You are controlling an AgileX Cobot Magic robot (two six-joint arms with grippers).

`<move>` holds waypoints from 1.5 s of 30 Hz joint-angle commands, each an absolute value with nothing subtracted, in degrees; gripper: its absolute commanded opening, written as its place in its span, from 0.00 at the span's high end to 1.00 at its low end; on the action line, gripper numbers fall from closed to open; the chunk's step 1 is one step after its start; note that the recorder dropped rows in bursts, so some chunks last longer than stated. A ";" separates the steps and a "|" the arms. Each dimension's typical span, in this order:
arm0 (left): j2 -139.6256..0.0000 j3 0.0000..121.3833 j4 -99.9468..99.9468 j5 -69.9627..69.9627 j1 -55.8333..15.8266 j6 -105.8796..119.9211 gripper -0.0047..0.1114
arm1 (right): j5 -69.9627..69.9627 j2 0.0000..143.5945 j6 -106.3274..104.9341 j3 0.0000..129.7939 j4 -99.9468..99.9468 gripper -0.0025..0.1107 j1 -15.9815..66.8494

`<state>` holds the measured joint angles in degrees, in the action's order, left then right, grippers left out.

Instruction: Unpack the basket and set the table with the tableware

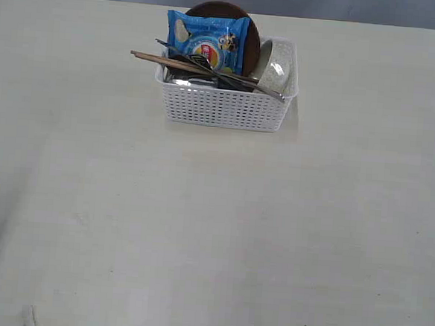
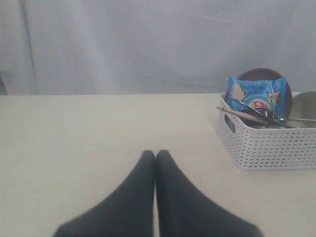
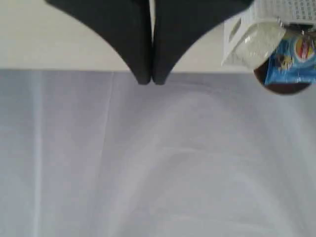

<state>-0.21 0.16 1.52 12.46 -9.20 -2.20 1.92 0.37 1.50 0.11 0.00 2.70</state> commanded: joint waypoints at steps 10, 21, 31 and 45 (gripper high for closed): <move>0.00 0.00 1.76 12.10 -9.26 -2.18 0.96 | 17.53 0.00 5.72 4.87 -3.37 0.97 2.91; 0.00 0.00 1.76 12.10 -9.26 -2.18 0.96 | -4.36 33.44 4.67 34.01 -2.91 0.97 3.22; 0.00 0.00 1.76 12.10 -9.26 -2.18 0.96 | -48.34 74.38 4.67 57.10 -3.28 0.97 17.48; 0.00 0.00 1.76 12.10 -9.26 -2.18 0.96 | -50.44 93.14 -14.26 72.62 -23.95 0.97 20.76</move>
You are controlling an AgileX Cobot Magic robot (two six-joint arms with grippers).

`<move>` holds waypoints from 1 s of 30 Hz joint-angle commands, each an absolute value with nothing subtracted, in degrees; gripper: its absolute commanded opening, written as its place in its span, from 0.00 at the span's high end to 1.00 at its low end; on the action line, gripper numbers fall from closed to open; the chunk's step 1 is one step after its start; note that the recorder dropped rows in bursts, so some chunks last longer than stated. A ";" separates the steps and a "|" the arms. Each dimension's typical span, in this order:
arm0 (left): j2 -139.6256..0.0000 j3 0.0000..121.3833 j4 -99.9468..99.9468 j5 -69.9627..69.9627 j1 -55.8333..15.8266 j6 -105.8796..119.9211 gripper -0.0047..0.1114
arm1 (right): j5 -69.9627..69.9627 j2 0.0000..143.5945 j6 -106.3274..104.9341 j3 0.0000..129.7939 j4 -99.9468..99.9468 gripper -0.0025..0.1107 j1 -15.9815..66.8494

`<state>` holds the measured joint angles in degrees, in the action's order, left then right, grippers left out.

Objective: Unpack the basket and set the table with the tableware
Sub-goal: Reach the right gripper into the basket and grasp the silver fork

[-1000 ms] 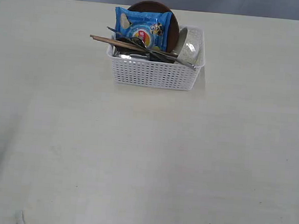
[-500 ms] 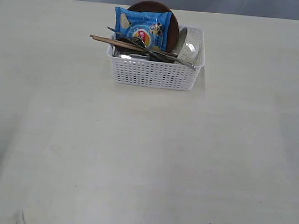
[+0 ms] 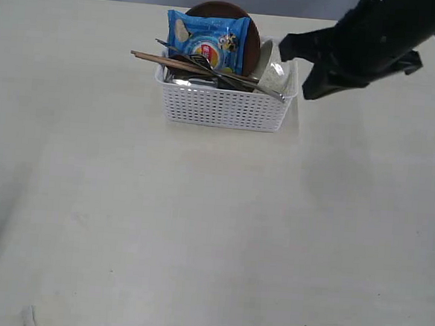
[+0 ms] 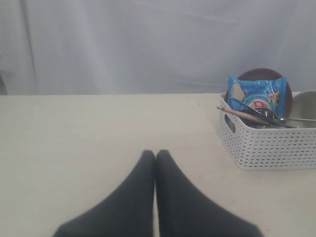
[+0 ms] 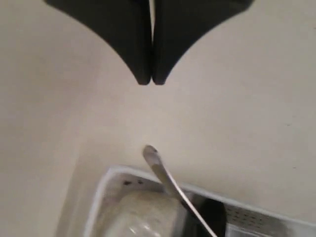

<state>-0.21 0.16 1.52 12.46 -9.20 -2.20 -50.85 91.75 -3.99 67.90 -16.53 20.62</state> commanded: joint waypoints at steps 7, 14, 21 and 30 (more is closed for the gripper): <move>0.00 0.00 1.76 12.10 -9.26 -2.18 0.96 | -54.00 100.88 -17.33 90.62 -17.13 0.97 25.79; 0.00 0.00 1.76 12.10 -9.26 -2.18 0.96 | -63.34 112.91 -17.79 107.22 -6.88 0.97 32.36; 0.00 0.00 1.76 12.10 -9.26 -2.18 0.96 | -69.96 123.62 -15.60 118.99 -5.99 0.97 33.35; 0.00 0.00 1.76 12.10 -9.26 -2.18 0.96 | -69.96 127.77 -22.87 119.84 -2.49 0.77 33.35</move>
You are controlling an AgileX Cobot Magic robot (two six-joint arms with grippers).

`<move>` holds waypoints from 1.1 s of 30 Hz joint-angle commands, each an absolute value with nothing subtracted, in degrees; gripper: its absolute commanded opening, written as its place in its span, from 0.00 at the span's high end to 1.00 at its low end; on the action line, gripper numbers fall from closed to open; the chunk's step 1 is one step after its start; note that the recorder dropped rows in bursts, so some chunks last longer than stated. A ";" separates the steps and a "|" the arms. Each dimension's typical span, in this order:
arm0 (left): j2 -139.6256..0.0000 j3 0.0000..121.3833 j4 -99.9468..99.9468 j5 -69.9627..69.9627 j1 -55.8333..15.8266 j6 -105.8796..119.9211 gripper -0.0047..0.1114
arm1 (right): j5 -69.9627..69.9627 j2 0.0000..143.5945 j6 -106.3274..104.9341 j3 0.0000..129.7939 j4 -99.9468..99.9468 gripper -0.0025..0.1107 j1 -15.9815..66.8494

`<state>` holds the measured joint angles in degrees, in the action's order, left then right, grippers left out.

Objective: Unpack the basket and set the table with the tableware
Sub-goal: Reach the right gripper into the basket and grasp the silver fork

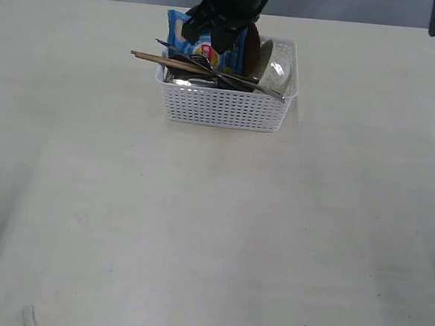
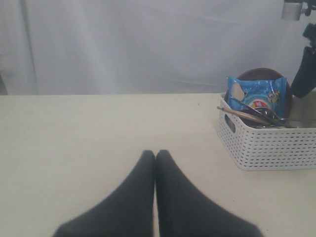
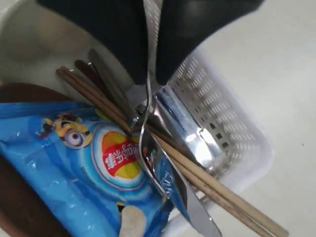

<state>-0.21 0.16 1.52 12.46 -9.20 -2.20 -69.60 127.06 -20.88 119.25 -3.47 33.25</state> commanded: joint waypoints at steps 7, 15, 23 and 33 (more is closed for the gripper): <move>0.00 0.00 1.76 12.10 -9.26 -2.18 0.96 | -69.96 129.69 -22.77 119.84 -2.04 0.60 33.35; 0.00 0.00 1.76 12.10 -9.26 -2.18 0.96 | -69.96 131.37 -22.77 119.84 0.00 0.62 32.72; 0.00 0.00 1.76 12.10 -9.26 -2.18 0.96 | -69.96 133.37 -21.88 119.84 0.00 0.62 32.11; 0.00 0.00 1.77 12.10 -9.26 -2.18 0.96 | -69.96 133.60 -21.88 119.84 0.00 0.80 32.11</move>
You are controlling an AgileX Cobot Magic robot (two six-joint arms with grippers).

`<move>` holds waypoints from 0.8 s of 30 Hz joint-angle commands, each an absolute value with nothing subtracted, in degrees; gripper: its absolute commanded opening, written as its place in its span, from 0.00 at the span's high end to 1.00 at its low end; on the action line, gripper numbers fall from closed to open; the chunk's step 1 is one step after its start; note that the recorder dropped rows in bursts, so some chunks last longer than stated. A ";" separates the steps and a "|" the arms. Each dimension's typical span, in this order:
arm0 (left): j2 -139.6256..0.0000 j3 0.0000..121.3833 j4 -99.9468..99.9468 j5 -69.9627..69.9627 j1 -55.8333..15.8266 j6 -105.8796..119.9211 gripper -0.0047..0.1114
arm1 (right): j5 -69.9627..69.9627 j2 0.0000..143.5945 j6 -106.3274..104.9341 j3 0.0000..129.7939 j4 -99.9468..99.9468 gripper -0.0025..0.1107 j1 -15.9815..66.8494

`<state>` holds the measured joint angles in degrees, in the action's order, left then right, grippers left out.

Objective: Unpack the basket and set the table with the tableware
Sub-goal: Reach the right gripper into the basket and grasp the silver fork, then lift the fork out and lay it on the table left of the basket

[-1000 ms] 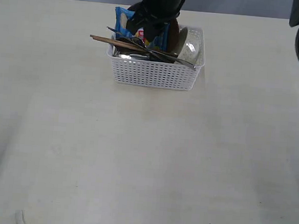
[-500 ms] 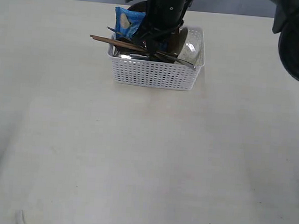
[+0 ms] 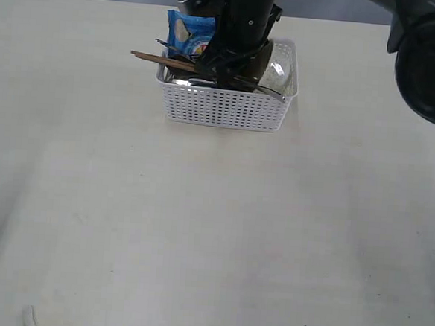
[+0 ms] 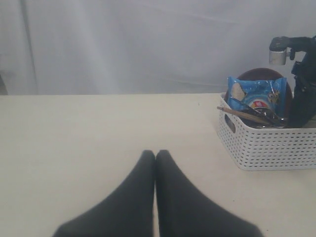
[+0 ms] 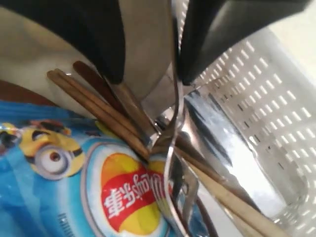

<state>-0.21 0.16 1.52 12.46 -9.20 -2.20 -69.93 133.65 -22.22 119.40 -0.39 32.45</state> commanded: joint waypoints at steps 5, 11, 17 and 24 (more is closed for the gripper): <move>0.00 0.00 1.77 12.10 -9.26 -2.18 0.96 | -69.96 133.24 -21.67 119.84 0.00 0.98 32.11; 0.00 0.00 1.77 12.10 -9.26 -2.18 0.96 | -69.96 130.75 -21.67 119.84 0.00 0.98 32.11; 0.00 0.00 1.77 12.10 -9.26 -2.18 0.96 | -69.96 124.03 -20.79 119.84 -8.22 0.98 32.11; 0.00 0.00 1.77 12.10 -9.26 -2.18 0.96 | -69.96 119.12 -21.65 119.24 -27.87 0.98 31.11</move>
<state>-0.21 0.16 1.52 12.46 -9.20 -2.20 -70.15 120.92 -21.05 119.40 -24.33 32.33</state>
